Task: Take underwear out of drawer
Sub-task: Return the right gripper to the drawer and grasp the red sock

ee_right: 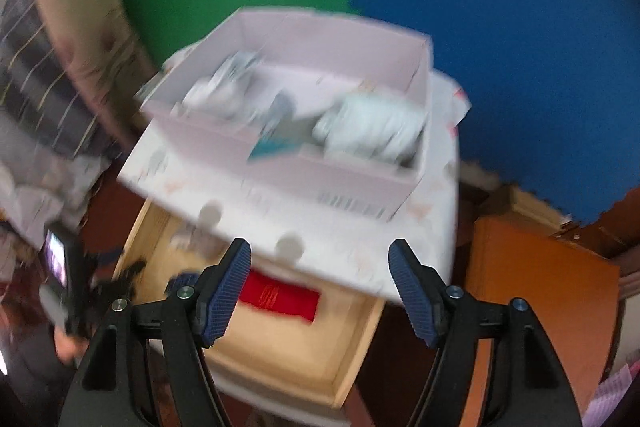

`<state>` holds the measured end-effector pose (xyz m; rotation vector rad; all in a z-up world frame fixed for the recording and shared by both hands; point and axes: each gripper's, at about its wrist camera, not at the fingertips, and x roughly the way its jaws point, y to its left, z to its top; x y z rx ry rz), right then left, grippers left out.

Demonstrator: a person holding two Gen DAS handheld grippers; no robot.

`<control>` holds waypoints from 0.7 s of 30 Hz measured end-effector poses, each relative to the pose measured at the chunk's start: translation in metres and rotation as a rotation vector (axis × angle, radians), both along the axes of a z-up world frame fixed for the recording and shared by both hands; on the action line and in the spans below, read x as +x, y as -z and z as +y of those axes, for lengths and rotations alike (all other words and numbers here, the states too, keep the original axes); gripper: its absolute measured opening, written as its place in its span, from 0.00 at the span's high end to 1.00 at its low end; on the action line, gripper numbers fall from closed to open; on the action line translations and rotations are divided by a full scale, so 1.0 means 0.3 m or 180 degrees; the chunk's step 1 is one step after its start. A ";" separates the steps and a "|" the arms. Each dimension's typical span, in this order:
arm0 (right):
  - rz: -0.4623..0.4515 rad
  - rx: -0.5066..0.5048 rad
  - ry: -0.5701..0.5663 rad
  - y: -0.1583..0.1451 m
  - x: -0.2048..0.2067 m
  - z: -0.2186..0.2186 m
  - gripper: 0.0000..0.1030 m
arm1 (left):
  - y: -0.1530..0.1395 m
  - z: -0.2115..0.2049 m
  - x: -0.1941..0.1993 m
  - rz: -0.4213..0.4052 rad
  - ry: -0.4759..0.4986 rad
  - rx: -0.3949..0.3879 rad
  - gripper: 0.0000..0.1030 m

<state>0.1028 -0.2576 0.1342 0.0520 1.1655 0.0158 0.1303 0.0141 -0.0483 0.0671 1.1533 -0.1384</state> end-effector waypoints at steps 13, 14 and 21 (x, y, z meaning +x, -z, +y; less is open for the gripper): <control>0.0606 0.0024 -0.0791 0.467 -0.059 0.193 0.33 | -0.001 0.019 0.003 0.0010 -0.0052 -0.0067 0.53; 0.0641 0.0007 -0.0835 0.497 -0.051 0.204 0.33 | -0.002 0.021 0.004 0.0007 -0.0057 -0.0074 0.53; 0.0786 -0.0190 -0.1246 0.661 0.005 0.284 0.32 | 0.002 0.028 0.008 0.0029 -0.0074 -0.0105 0.53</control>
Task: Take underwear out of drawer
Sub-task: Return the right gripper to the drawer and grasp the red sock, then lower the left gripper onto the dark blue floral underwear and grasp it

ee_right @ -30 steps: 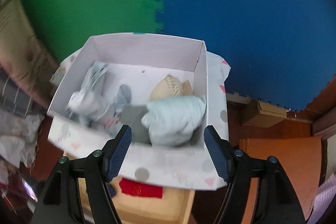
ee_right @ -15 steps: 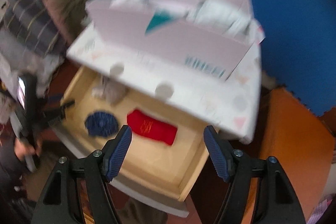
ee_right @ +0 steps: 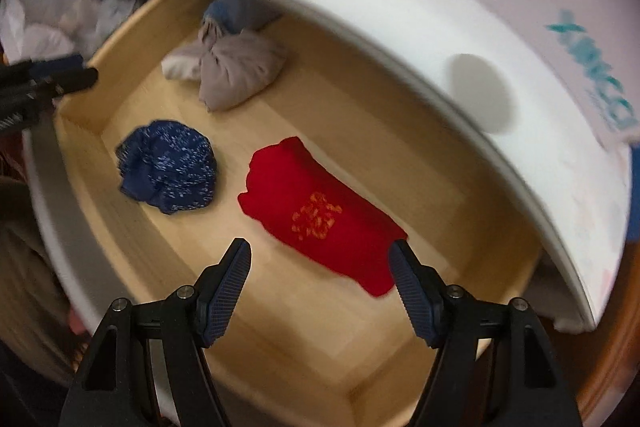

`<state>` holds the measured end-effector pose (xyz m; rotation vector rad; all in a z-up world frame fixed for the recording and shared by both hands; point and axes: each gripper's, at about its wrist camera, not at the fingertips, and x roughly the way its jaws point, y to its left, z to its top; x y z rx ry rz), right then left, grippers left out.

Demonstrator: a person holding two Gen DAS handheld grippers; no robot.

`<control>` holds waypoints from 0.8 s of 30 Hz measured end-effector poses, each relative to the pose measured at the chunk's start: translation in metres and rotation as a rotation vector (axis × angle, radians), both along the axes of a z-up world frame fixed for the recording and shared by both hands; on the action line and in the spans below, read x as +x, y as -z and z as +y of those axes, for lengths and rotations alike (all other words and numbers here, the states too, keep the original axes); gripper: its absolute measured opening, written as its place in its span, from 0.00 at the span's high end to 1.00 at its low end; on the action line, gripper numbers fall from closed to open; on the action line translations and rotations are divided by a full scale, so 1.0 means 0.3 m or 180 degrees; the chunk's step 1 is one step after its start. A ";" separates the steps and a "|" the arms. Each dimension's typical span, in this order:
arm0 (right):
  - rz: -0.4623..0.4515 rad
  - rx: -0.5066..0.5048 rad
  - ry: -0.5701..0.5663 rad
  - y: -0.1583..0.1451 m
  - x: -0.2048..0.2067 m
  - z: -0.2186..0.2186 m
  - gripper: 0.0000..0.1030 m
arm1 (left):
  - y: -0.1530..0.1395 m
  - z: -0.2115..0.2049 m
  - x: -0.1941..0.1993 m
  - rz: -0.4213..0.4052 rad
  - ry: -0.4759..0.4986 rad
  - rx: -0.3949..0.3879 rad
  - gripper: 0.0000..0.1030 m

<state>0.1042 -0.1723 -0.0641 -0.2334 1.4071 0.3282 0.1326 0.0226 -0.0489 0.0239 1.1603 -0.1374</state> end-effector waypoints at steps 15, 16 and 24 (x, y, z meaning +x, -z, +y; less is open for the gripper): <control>0.0014 -0.0193 -0.0434 0.167 0.024 0.042 0.33 | 0.005 0.005 0.002 0.0030 -0.0030 -0.0010 0.53; 0.0029 -0.0175 -0.0402 0.169 0.023 0.036 0.36 | 0.006 0.006 0.003 0.0031 -0.0031 -0.0011 0.53; 0.0268 -0.0017 0.0081 0.160 -0.021 -0.068 0.49 | 0.007 0.005 0.002 0.0030 -0.0022 -0.0008 0.53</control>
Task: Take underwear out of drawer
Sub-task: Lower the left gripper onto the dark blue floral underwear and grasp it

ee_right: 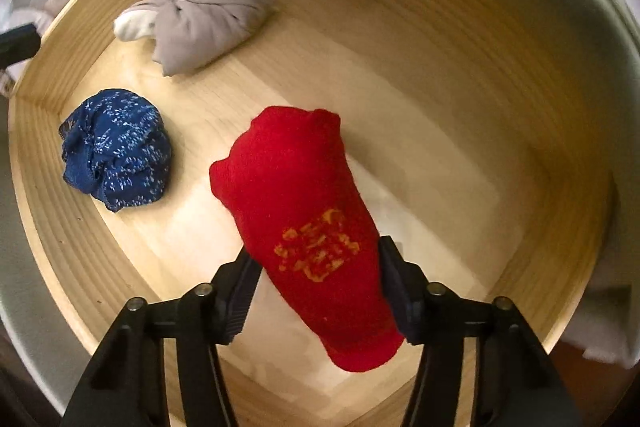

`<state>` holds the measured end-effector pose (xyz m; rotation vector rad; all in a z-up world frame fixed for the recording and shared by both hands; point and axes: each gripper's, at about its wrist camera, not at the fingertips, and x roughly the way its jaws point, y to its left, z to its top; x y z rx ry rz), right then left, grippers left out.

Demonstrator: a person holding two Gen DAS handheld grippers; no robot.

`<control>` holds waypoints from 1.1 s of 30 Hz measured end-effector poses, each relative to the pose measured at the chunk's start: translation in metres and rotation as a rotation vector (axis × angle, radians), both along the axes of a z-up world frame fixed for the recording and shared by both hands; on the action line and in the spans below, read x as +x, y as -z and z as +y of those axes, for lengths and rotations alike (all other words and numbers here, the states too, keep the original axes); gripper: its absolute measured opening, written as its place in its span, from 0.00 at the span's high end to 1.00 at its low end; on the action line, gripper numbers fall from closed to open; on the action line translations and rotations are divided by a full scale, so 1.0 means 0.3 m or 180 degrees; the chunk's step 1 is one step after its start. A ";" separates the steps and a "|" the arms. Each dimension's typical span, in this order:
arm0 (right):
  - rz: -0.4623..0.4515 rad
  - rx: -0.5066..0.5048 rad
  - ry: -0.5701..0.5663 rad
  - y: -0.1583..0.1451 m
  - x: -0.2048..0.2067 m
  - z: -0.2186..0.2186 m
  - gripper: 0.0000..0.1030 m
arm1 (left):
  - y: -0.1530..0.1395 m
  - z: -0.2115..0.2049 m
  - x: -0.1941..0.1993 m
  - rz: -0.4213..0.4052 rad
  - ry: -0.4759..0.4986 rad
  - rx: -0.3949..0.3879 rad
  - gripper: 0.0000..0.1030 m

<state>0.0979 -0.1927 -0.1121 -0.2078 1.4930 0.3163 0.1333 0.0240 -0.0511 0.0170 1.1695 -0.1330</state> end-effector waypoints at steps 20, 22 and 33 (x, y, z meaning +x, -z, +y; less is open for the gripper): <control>0.0821 -0.0255 0.1349 0.051 -0.102 -0.225 0.56 | -0.004 -0.003 -0.003 -0.0022 0.0014 -0.0006 0.53; 0.0860 -0.0262 0.1468 0.051 -0.123 -0.236 0.57 | -0.004 -0.003 -0.002 -0.0024 0.0018 -0.0010 0.53; 0.0820 -0.0361 0.1874 0.052 -0.213 -0.311 0.66 | 0.030 -0.044 0.002 0.0203 0.0231 -0.0019 0.49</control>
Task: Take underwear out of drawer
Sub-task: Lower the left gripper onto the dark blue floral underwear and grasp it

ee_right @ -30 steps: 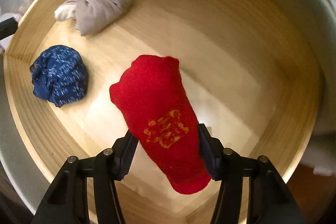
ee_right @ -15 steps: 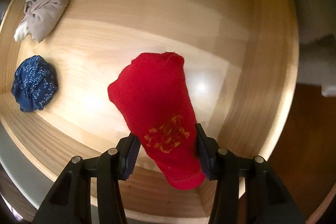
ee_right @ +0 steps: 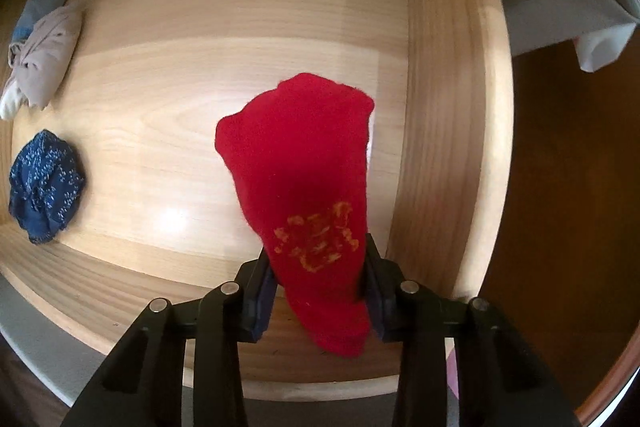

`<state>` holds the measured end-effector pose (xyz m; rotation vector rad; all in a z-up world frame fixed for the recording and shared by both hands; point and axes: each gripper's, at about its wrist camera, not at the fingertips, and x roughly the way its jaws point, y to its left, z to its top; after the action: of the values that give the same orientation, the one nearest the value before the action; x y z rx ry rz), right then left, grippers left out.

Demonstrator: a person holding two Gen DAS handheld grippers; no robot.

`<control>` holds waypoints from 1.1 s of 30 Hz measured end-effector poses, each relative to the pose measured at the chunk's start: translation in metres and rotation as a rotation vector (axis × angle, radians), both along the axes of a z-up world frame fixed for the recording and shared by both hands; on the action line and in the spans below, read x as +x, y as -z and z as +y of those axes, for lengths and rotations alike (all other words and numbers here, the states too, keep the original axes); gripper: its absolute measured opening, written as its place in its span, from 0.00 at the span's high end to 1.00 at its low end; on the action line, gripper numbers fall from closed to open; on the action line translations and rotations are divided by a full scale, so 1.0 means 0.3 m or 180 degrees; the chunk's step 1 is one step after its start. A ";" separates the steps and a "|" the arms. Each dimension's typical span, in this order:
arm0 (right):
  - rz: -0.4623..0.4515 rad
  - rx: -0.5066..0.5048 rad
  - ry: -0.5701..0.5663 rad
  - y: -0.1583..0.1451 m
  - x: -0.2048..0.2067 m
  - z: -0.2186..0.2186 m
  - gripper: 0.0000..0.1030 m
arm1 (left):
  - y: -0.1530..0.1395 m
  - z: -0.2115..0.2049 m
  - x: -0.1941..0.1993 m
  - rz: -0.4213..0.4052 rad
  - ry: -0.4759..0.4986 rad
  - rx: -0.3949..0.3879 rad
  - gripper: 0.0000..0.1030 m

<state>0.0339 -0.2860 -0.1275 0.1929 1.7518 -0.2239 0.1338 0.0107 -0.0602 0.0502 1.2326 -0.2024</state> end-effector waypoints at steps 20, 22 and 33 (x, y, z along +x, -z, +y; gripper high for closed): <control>-0.0054 0.0101 -0.0005 -0.031 0.070 0.043 0.64 | 0.090 -0.243 0.051 0.0909 0.0968 -0.0048 0.31; -0.0058 0.0109 -0.0012 -0.038 0.072 0.044 0.63 | 0.106 -0.270 0.066 0.1001 0.0989 -0.0009 0.30; -0.0053 0.0107 -0.0026 -0.038 0.081 0.055 0.61 | 0.219 -0.402 0.111 0.1274 0.1186 0.0289 0.28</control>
<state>0.0584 -0.2695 -0.1163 0.2116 1.7402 -0.1865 0.1673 -0.1100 -0.1259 0.3328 1.6262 -0.4980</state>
